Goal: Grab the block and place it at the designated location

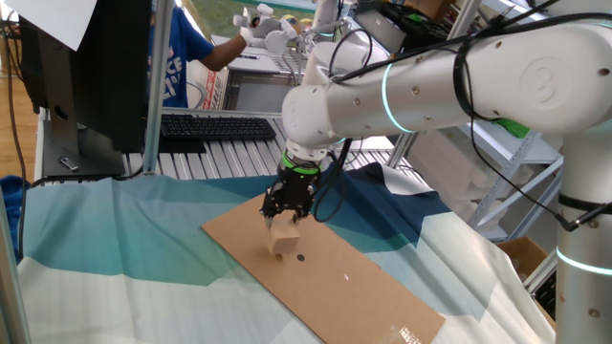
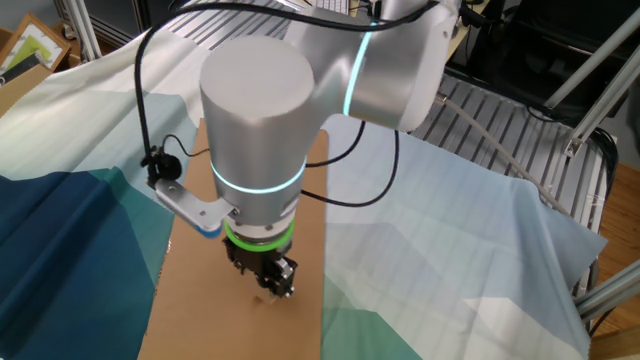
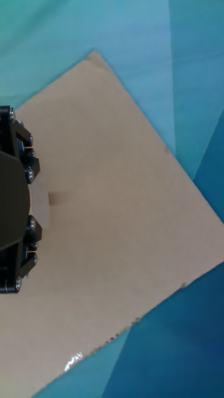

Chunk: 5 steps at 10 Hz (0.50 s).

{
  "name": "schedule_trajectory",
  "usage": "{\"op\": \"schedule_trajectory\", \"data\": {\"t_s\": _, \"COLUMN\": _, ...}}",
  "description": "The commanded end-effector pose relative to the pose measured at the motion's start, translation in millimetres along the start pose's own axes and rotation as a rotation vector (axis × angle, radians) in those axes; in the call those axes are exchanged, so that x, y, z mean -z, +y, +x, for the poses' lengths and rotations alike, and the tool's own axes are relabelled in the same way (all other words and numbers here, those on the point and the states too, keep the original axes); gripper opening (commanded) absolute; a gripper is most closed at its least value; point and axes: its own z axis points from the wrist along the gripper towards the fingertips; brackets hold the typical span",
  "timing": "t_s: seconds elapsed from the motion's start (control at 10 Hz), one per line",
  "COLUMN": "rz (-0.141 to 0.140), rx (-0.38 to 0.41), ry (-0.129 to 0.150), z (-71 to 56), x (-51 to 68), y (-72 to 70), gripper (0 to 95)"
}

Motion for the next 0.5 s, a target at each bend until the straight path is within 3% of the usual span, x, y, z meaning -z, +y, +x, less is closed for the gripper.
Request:
{"op": "schedule_trajectory", "data": {"t_s": 0.1, "rz": -0.003, "rx": 0.008, "ry": 0.000, "z": 0.7, "x": 0.1, "y": -6.3, "gripper": 0.0}}
{"op": "schedule_trajectory", "data": {"t_s": 0.5, "rz": -0.005, "rx": -0.001, "ry": -0.004, "z": 11.4, "x": -4.3, "y": -20.6, "gripper": 0.0}}
